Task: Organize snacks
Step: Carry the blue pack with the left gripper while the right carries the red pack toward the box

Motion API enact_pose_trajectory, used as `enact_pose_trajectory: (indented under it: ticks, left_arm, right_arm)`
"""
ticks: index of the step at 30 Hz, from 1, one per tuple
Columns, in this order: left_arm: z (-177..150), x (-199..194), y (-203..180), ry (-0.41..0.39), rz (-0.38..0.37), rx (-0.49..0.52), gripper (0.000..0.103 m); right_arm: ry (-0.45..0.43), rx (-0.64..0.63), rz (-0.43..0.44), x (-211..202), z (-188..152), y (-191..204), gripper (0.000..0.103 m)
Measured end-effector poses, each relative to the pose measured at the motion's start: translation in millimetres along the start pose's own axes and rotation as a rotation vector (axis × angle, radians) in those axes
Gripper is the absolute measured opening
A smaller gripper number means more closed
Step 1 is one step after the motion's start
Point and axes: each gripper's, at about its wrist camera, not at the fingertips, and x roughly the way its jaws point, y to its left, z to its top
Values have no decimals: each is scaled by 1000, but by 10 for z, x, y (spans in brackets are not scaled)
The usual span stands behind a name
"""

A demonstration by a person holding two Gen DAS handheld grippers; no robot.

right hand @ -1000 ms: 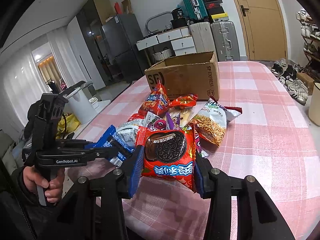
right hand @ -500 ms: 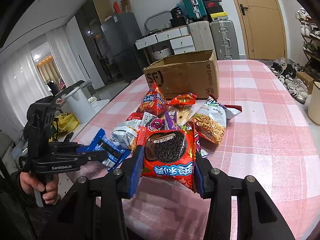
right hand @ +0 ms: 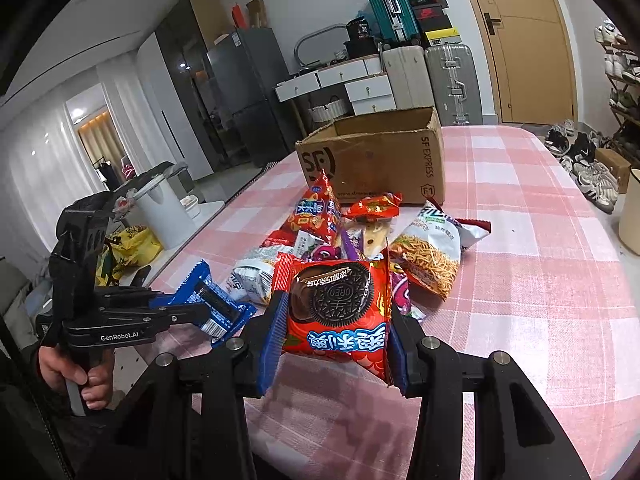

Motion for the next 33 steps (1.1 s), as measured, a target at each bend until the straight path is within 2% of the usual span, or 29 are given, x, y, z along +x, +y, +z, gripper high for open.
enact_pose_trajectory:
  ticks: [8, 18, 25, 33]
  left_arm:
    - [-15, -144, 35, -13, -7, -11, 20]
    - [114, -379, 59, -80, -3, -20, 20]
    - [313, -414, 18, -119, -14, -19, 20]
    - [766, -557, -60, -205, -14, 18, 20]
  right_arm:
    - [0, -4, 1, 20, 14, 18, 44]
    - [-21, -15, 32, 12, 128, 95, 44]
    - [-41, -17, 58, 10, 273, 142, 44]
    - [-86, -39, 75, -18, 582, 158, 44]
